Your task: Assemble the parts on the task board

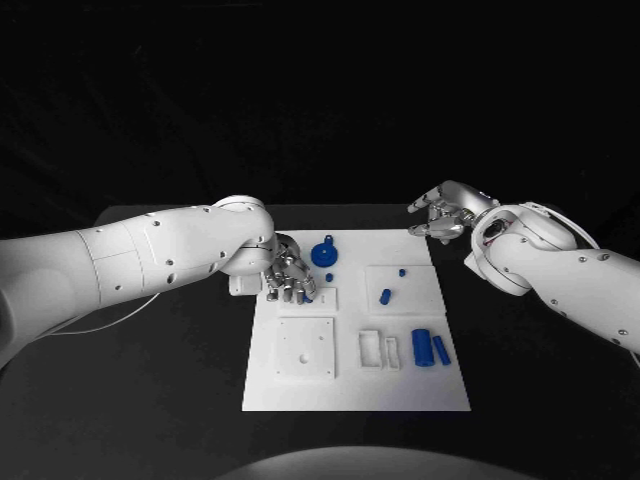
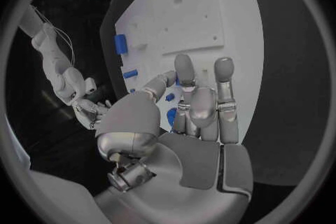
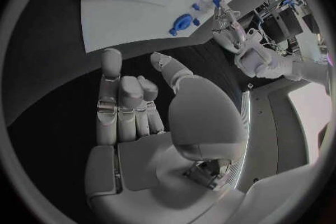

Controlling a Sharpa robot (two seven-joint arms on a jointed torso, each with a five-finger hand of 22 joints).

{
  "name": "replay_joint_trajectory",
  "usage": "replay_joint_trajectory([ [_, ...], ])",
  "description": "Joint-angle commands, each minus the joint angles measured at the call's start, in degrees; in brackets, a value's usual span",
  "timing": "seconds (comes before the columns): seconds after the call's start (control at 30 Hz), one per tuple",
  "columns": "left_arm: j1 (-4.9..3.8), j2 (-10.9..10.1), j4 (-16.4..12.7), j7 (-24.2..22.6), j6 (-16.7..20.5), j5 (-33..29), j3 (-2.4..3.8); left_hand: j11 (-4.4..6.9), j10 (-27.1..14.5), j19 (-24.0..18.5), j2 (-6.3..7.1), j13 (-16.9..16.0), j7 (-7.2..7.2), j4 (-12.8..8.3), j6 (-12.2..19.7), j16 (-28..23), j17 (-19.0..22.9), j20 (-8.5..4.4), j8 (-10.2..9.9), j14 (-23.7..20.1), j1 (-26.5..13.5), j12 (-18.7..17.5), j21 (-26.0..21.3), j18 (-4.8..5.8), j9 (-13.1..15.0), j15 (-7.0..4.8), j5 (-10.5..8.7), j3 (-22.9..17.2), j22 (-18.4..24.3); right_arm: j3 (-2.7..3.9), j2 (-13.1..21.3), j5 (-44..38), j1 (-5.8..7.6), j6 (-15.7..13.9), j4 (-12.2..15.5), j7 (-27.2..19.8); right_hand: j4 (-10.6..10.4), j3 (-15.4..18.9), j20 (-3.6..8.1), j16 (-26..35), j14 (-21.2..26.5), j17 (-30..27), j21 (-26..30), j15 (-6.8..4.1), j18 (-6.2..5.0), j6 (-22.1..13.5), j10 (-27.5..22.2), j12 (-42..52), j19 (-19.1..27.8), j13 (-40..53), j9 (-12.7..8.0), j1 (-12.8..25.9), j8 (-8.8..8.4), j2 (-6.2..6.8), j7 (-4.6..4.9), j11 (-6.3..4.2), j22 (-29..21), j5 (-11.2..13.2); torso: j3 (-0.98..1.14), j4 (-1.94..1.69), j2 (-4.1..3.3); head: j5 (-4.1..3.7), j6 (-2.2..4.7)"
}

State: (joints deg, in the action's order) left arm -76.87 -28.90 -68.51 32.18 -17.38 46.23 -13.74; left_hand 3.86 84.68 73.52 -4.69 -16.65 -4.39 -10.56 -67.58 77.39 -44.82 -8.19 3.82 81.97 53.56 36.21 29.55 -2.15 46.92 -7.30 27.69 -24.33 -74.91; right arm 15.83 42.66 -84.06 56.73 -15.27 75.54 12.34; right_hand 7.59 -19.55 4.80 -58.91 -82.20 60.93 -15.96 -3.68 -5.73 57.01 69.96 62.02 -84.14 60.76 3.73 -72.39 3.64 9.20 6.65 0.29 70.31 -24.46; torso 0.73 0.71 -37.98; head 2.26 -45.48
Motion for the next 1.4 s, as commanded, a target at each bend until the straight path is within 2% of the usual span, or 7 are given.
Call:
replay_joint_trajectory([
  [0.03, 0.07, 0.03, -0.15, -0.41, -0.01, 1.28, -0.01, 0.96, 2.14, -0.02, -0.92, 0.05, 6.47, -1.38, -10.17, -0.3, -0.03, -0.12, 0.11, 0.02, 1.51, 0.0, -0.34, 0.61, 0.09, -0.31, 0.2, -1.63, -0.96, 0.02, -0.03, -0.53, -0.02, 0.73, 0.0, -0.12, -0.01, -0.48, 0.24, 0.3, 0.02, 0.09, 0.37, -0.15, -0.51, 0.53, -0.13, -0.04, -1.86, -0.01, -0.04, 0.59, -0.08, 0.21, 0.04, -0.17, 0.05, -0.29, 0.01, 0.01, 0.01, 0.01, -0.01],
  [0.33, 0.16, 0.17, -0.6, -0.12, 0.09, 1.4, -0.02, 0.96, 2.14, -0.02, -0.94, 0.12, 6.46, -1.27, -10.17, -0.35, 0.03, -0.12, 0.11, 0.0, 1.55, 0.02, -0.39, 0.63, 0.1, -0.31, 0.07, -1.64, -0.96, 0.02, -0.04, -0.53, -0.02, 0.76, 0.01, -0.1, -0.01, -0.48, 0.24, 0.3, 0.02, 0.09, 0.37, -0.15, -0.51, 0.53, -0.13, -0.04, -1.86, -0.01, -0.04, 0.59, -0.08, 0.21, 0.04, -0.17, 0.05, -0.29, 0.03, 0.01, 0.0, 0.06, -0.07],
  [0.8, 1.13, 1.04, -0.52, 0.38, 2.19, 2.02, -0.03, 0.94, 2.14, 0.07, -1.07, 0.16, 6.46, -1.06, -10.17, -0.4, 0.06, -0.13, 0.12, 0.04, 1.39, 0.04, -0.41, 0.63, 0.15, -0.32, -0.14, -1.6, -0.95, 0.02, -0.05, -0.53, -0.02, 0.83, 0.06, -0.09, -0.01, -0.48, 0.24, 0.3, 0.02, 0.09, 0.37, -0.15, -0.51, 0.53, -0.13, -0.04, -1.86, -0.01, -0.04, 0.59, -0.08, 0.21, 0.04, -0.17, 0.05, -0.29, 0.06, 0.05, -0.01, -0.03, -0.12],
  [1.03, 1.22, 1.23, -0.48, 0.58, 2.78, 2.22, -0.03, 0.83, 2.14, 0.16, -1.26, 0.17, 6.47, -0.73, -10.21, -0.52, 0.22, -0.09, 0.12, 0.05, 1.27, 0.15, -0.53, 0.66, 0.29, -0.29, -2.17, -1.12, -0.9, 0.02, -0.08, -0.53, -0.02, 0.84, 0.07, -0.11, -0.01, -0.48, 0.24, 0.3, 0.02, 0.09, 0.37, -0.15, -0.51, 0.53, -0.13, -0.04, -1.86, -0.01, -0.04, 0.59, -0.08, 0.21, 0.04, -0.17, 0.05, -0.29, 0.08, 0.03, -0.01, -0.12, -0.07],
  [1.23, 1.25, 1.33, -0.21, 0.82, 3.1, 2.26, -0.03, 0.81, 2.14, 0.23, -0.99, 0.2, 6.49, -0.24, -10.19, -0.63, 0.4, -0.05, 0.11, 0.05, 1.61, 0.16, -0.72, 0.68, 0.34, -0.28, -3.05, -0.18, -0.88, 0.02, -0.09, -0.53, -0.02, 0.82, 0.05, -0.13, 0.04, -0.53, 0.24, 0.46, 0.08, -0.01, 0.4, -0.16, -0.48, 0.57, -0.22, -0.16, -1.84, -0.11, -0.04, 0.62, -0.09, 0.24, 0.05, -0.16, -0.01, -0.34, 0.06, 0.04, 0.01, -0.14, 0.04],
  [1.3, 1.25, 1.32, -0.14, 0.92, 2.98, 2.26, -0.03, 0.81, 2.14, 0.24, -0.73, 0.22, 6.48, 0.08, -10.12, -0.73, 0.55, -0.02, 0.09, 0.02, 1.92, 0.11, -0.82, 0.69, 0.29, -0.26, -3.63, 0.3, -0.88, 0.02, -0.07, -0.53, -0.02, 0.82, 0.04, -0.13, 0.04, -0.53, 0.24, 0.46, 0.08, -0.01, 0.4, -0.16, -0.48, 0.57, -0.22, -0.16, -1.84, -0.11, -0.04, 0.62, -0.09, 0.24, 0.05, -0.16, -0.01, -0.34, 0.04, 0.05, 0.02, -0.15, 0.05],
  [1.4, 1.26, 1.26, -0.1, 1.14, 2.66, 2.26, -0.03, 0.79, 2.14, 0.27, 0.7, 0.26, 6.52, 0.69, -10.06, -0.8, 0.71, 0.02, 0.09, 0.01, 2.68, 0.02, -1.02, 0.71, 0.12, -0.24, -5.35, 1.73, -0.88, 0.02, -0.04, -0.53, -0.02, 0.82, 0.04, -0.14, 0.04, -0.53, 0.24, 0.46, 0.08, -0.01, 0.4, -0.16, -0.48, 0.57, -0.22, -0.16, -1.84, -0.11, -0.04, 0.62, -0.09, 0.24, 0.05, -0.16, -0.01, -0.34, 0.03, 0.02, 0.01, -0.19, 0.04],
])
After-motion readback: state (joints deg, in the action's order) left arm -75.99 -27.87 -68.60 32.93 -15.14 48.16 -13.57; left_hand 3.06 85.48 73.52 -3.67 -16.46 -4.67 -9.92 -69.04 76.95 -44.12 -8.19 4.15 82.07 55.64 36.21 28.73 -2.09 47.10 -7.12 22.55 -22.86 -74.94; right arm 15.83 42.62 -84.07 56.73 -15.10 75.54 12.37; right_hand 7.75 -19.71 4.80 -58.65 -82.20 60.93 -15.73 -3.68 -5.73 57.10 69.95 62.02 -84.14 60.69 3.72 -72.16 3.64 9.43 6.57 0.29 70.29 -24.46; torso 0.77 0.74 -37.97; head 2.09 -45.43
